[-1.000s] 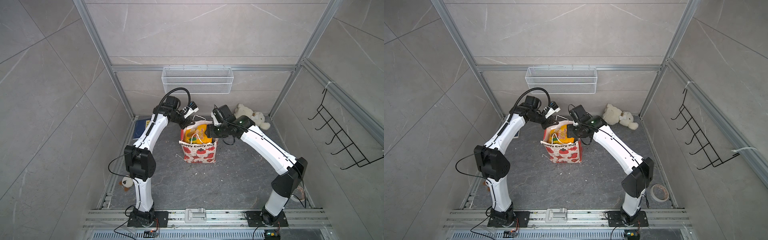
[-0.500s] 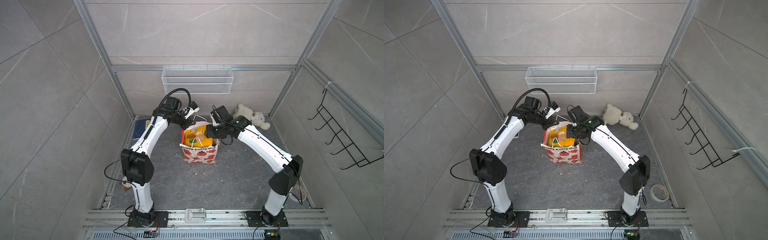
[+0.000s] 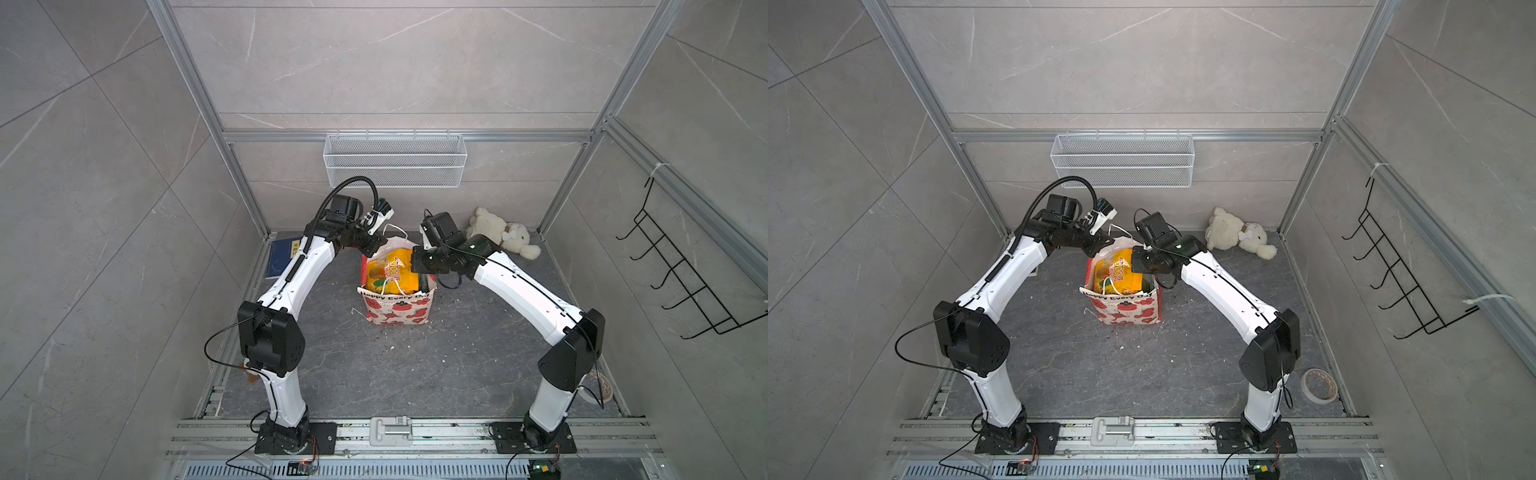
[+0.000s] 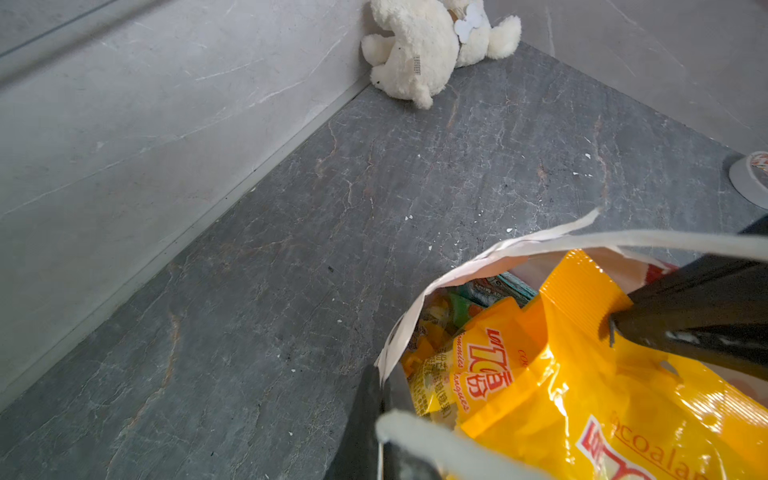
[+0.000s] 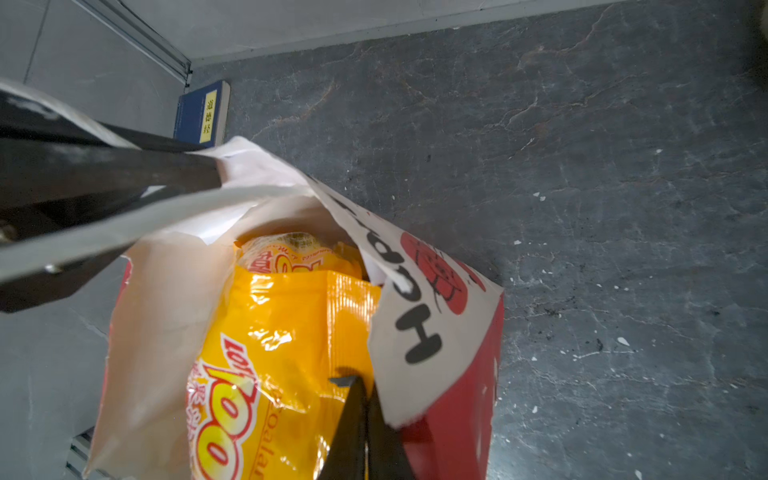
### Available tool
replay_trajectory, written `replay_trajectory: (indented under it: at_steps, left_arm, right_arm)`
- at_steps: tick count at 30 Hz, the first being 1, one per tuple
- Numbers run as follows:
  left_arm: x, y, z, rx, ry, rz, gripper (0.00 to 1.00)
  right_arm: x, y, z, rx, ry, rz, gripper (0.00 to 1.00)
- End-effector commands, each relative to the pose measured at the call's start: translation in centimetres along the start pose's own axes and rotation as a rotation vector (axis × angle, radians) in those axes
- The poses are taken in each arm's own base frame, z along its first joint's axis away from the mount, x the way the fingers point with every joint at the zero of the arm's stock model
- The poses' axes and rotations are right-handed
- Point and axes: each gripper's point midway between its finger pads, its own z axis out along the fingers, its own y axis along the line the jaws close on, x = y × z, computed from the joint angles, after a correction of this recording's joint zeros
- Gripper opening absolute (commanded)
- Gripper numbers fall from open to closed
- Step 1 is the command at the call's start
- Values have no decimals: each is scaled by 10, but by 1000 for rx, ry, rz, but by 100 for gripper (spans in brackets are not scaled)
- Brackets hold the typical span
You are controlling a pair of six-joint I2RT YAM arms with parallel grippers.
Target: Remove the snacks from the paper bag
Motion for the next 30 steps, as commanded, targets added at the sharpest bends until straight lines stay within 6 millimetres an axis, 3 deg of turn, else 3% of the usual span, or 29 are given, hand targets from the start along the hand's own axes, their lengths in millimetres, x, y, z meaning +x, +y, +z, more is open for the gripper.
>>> replay_trajectory:
  at_steps: [1,5,8,10,13,15,19,25,30]
  left_arm:
    - [-93,3,-57,-100,-289,103,0]
    - [-97,2,-59,-94,-297,131,0]
    - [-92,-2,-57,-75,-293,138,0]
    - [-88,-8,-56,-52,-291,146,0]
    - [-85,-13,-57,-40,-307,164,0]
    - [-84,-16,-60,-31,-316,173,0]
    - [-81,-27,-65,-2,-331,207,0]
    - [-78,-35,-69,19,-340,217,0]
    - [-72,-39,-66,35,-335,216,0]
  right_arm:
    - [-25,11,-10,-54,-75,-22,4]
    - [-40,18,-22,-99,-121,-28,2]
    - [-42,22,-28,-120,-125,-30,2]
    - [-38,21,-29,-122,-117,-24,18]
    - [-30,17,-27,-119,-100,-16,21]
    - [-23,16,-25,-122,-79,-14,34]
    - [-12,10,-25,-123,-73,1,45]
    - [5,9,-18,-147,-24,22,52]
    - [14,16,-13,-202,-3,17,51]
